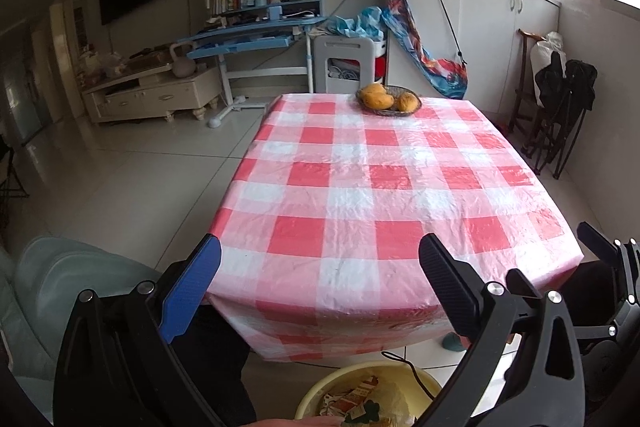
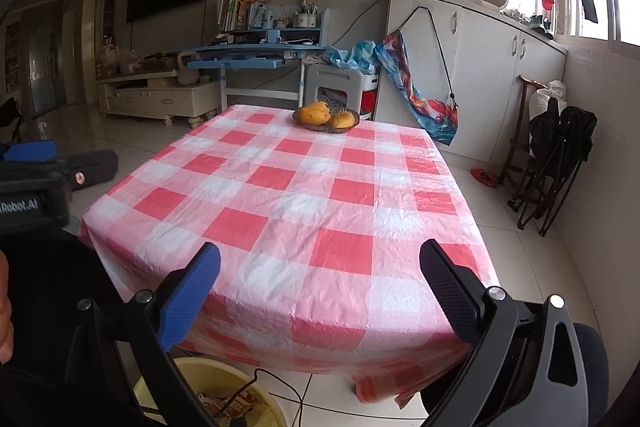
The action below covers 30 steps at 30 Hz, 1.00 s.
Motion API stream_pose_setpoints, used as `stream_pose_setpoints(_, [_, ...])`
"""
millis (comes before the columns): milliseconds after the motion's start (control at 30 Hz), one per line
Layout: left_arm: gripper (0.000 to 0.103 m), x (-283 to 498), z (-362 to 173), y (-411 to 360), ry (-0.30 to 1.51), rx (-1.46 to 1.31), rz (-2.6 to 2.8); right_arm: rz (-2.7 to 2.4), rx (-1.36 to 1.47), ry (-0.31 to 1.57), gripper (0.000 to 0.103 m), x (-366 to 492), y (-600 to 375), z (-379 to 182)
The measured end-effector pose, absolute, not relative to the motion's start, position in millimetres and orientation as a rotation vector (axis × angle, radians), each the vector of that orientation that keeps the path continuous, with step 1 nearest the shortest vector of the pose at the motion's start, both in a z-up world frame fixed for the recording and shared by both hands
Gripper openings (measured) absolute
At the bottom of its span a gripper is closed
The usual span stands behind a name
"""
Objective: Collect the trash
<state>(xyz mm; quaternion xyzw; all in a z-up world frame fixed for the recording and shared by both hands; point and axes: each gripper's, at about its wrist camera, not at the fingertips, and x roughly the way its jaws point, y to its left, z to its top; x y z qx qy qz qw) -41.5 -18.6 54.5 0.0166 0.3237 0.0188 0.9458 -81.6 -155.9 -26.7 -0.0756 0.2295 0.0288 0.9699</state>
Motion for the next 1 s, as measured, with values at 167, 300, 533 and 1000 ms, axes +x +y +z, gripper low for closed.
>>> stream_pose_setpoints(167, [0.096,-39.2,57.0,-25.1,0.663,0.041,0.025,0.076,-0.147,0.467,0.095,-79.6,-154.2,-25.7])
stream_pose_setpoints(300, [0.096,-38.9,56.3,-27.8,0.668,0.045,0.02,0.079,-0.14,0.467,0.095,-79.4,-154.0,-24.7])
stream_pose_setpoints(533, [0.096,-39.3,56.3,-28.4,0.666,0.045,0.02,0.085,-0.141,0.471,0.095,-79.0,-152.7,-24.9])
stream_pose_setpoints(1000, [0.096,-41.8,60.4,-27.5,0.668,0.048,0.025,0.092,-0.14,0.476,0.095,-78.6,-150.3,-26.7])
